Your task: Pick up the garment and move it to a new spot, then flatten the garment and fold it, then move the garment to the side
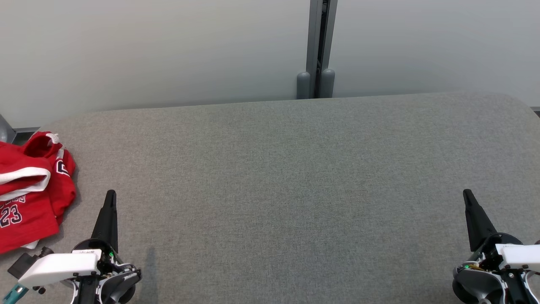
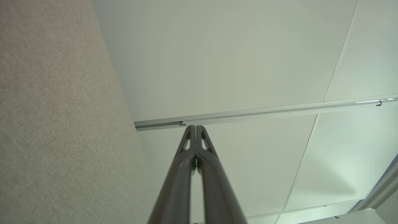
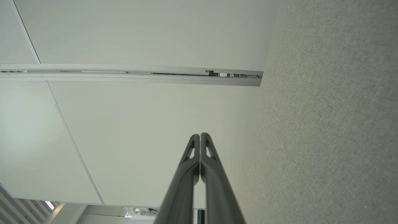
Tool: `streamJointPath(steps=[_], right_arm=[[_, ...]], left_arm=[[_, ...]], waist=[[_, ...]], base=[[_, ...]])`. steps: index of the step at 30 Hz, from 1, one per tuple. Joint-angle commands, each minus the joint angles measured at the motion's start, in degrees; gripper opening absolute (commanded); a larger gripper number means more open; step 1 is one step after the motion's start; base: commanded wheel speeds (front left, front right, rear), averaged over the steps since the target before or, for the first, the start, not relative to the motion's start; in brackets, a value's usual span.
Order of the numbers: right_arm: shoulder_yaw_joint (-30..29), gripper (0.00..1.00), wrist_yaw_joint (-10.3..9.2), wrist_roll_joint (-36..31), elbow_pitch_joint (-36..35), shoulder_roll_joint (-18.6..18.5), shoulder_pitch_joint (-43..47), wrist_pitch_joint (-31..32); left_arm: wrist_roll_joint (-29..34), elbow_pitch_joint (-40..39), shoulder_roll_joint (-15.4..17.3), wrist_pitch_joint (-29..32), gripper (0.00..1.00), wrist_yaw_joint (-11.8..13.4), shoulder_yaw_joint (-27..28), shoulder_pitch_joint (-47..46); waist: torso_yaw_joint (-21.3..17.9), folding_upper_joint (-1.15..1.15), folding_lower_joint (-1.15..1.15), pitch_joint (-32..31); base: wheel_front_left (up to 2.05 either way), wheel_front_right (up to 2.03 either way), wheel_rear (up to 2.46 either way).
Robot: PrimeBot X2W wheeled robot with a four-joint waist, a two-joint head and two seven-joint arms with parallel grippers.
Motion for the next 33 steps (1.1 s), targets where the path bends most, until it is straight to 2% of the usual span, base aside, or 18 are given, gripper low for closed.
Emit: streamJointPath(steps=[1,13,14,19,24,33], right_arm=[[-0.05,0.0,0.02,0.14,-0.2,-0.48,-0.09,0.17],[-0.05,0.0,0.02,0.14,-0.2,-0.48,-0.09,0.17],[0.0,1.0,0.0,0.01,0.0,0.0,0.0,0.0],[0.12,1.0,-0.08,-0.01,2.27,1.11,2.05,-0.03],[1.25,1.0,-0.07,-1.06,1.38,0.73,2.01,-1.35],[2.68,1.0,-0.06,-6.52,1.16,-0.05,1.59,-4.06]], left_arm=[[-0.09,-0.16,0.29,0.17,0.0,-0.19,0.19,-0.81],[-0.09,-0.16,0.29,0.17,0.0,-0.19,0.19,-0.82],[0.0,0.0,0.0,0.0,1.0,0.0,0.0,0.0],[0.0,2.41,-0.91,-0.05,1.0,0.02,-0.2,2.65],[1.22,2.26,-0.82,-1.56,1.0,0.02,-0.66,2.58],[7.78,2.38,-0.66,-4.07,1.0,0.01,-0.77,2.49]], waist=[[0.0,0.0,0.0,0.0],[0.0,0.0,0.0,0.0],[0.0,0.0,0.0,0.0],[0.0,0.0,0.0,0.02],[-0.01,0.0,0.0,0.09],[-0.09,0.0,0.0,0.36]], base=[[0.0,0.0,0.0],[0.0,0.0,0.0],[0.0,0.0,0.0],[0.0,0.0,0.0],[0.0,0.0,0.0],[0.0,0.0,0.0]])
